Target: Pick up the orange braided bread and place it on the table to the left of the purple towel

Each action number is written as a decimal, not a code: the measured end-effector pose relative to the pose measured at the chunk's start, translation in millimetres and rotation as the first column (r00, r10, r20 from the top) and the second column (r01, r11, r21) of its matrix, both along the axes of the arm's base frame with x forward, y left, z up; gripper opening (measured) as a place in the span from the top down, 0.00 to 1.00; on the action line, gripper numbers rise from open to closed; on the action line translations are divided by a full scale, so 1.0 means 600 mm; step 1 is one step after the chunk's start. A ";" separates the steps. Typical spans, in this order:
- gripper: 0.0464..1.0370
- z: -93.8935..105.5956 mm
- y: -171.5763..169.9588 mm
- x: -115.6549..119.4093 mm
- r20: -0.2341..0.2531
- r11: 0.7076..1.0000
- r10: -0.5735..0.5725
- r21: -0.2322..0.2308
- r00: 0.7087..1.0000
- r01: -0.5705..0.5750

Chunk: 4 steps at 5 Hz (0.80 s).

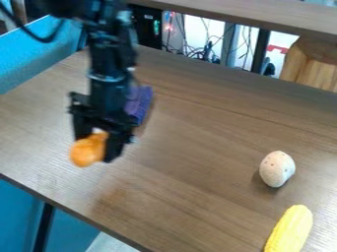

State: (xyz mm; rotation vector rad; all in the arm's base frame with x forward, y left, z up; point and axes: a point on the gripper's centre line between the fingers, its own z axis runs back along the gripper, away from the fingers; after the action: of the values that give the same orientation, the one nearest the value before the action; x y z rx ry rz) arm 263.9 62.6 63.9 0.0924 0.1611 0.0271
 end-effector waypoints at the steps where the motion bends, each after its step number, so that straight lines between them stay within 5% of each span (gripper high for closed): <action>1: 0.23 -0.003 0.079 -0.015 0.042 0.998 0.012 -0.065 0.999 -0.009; 2: 0.23 0.000 0.160 -0.005 0.148 0.991 0.087 -0.114 0.985 -0.070; 3: 0.23 0.001 0.215 0.000 0.191 0.993 0.098 -0.088 0.977 -0.083; 4: 0.23 -0.022 0.233 -0.002 0.183 0.999 0.051 -0.024 0.982 -0.048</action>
State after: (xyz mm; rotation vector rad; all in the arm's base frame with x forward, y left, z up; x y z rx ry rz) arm 262.5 202.5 50.4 0.0659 -0.0210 0.0833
